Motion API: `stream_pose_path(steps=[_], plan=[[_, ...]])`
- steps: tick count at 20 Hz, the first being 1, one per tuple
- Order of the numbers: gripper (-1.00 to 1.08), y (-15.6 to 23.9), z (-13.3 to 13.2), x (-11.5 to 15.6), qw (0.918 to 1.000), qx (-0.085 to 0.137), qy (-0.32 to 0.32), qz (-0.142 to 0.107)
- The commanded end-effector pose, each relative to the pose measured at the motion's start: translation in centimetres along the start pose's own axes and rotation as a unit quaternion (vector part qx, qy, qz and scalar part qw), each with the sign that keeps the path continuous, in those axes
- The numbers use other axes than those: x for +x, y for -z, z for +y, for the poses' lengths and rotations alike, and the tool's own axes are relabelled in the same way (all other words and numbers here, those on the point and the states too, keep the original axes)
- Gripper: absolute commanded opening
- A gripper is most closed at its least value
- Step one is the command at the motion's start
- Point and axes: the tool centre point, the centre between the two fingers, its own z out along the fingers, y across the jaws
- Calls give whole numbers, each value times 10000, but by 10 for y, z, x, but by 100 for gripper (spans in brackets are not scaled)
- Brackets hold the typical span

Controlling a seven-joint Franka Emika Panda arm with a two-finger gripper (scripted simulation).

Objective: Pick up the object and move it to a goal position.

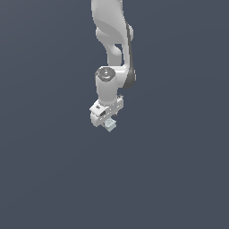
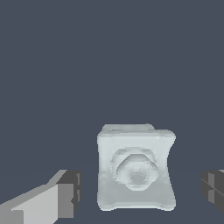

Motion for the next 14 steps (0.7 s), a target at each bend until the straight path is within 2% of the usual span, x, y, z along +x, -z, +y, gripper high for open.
stream_pose_path(steps=[1, 11, 12, 14], plan=[[100, -10, -1, -1, 10000, 4, 4, -3], [100, -40, 0, -1, 10000, 4, 16, -2], [-100, -40, 0, -1, 10000, 4, 16, -2], [-100, -40, 0, -1, 10000, 4, 16, -2]])
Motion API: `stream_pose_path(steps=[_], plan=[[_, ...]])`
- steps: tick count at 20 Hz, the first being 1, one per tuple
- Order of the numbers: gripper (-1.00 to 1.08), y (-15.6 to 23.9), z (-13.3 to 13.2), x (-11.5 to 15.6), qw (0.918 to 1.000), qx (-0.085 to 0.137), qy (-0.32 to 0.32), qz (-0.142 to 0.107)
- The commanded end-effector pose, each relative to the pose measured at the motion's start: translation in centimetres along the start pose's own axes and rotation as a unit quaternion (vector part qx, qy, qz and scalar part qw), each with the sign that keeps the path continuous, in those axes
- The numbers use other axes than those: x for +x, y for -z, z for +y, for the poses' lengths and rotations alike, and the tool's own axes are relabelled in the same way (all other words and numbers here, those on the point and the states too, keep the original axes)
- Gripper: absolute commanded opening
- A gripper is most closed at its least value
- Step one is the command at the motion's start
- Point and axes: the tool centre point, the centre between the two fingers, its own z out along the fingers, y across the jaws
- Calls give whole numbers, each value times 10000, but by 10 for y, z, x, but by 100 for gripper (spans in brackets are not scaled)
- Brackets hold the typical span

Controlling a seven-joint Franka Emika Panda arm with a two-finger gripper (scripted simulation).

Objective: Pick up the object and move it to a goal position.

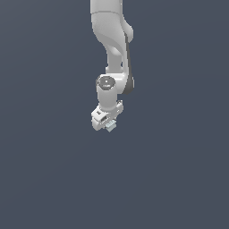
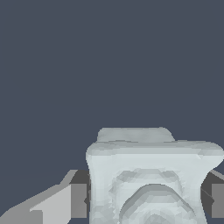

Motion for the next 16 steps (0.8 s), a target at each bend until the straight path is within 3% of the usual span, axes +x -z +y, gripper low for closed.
stream_pose_path(steps=[1, 10, 16], plan=[[-100, -1, -1, 0, 10000, 5, 6, -2], [-100, 0, 1, 0, 10000, -3, 2, 0], [-100, 8, 17, 0, 10000, -3, 2, 0]])
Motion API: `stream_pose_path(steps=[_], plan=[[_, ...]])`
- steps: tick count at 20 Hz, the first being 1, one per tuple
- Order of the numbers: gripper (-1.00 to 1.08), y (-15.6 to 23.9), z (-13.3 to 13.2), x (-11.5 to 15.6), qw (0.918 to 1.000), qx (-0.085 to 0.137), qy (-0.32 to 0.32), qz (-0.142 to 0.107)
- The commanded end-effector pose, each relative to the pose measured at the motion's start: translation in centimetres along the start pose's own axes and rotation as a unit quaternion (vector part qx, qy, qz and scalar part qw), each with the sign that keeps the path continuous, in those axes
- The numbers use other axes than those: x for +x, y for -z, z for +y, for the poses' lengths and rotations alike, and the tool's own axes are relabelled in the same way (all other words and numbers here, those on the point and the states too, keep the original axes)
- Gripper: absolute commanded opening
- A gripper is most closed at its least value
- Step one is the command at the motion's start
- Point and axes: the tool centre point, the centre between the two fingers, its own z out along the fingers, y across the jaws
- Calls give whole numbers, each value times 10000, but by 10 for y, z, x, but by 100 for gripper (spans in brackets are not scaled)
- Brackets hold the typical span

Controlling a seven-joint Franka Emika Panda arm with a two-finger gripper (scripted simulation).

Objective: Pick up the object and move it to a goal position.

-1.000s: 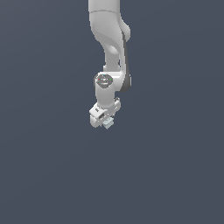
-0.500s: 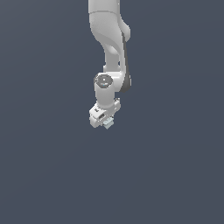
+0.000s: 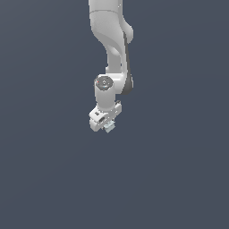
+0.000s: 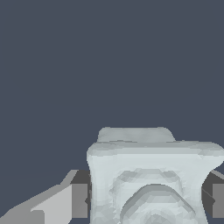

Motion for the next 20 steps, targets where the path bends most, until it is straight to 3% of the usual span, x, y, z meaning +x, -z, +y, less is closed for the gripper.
stream_pose_path(steps=[1, 20], plan=[[-100, 4, 10, 0, 10000, 0, -3, 4], [-100, 62, 141, 2, 10000, 5, 0, 6]])
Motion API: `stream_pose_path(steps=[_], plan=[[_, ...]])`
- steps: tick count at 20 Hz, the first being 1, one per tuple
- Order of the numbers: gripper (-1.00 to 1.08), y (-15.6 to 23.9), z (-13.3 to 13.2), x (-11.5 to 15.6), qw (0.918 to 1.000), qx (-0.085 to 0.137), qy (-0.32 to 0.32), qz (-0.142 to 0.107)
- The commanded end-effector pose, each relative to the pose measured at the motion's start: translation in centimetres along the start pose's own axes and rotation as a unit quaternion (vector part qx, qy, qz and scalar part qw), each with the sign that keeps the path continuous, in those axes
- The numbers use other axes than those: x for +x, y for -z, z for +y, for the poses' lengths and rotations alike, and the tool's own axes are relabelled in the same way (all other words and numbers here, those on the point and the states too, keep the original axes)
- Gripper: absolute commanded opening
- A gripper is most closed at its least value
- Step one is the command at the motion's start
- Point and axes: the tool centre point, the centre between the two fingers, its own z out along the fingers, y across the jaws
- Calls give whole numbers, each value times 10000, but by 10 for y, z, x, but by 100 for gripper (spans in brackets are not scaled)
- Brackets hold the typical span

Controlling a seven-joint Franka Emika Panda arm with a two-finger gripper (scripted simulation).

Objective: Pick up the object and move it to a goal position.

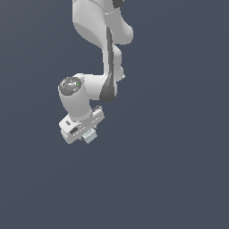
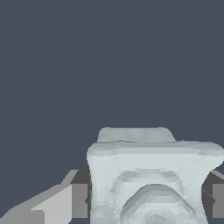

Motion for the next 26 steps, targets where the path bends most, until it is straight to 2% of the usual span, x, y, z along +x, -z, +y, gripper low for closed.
stream_pose_path(steps=[1, 15, 26], plan=[[-100, 8, 17, 0, 10000, 2, 3, 0], [-100, 40, 94, 4, 10000, 2, 5, -3], [-100, 55, 130, 7, 10000, 2, 5, -6]])
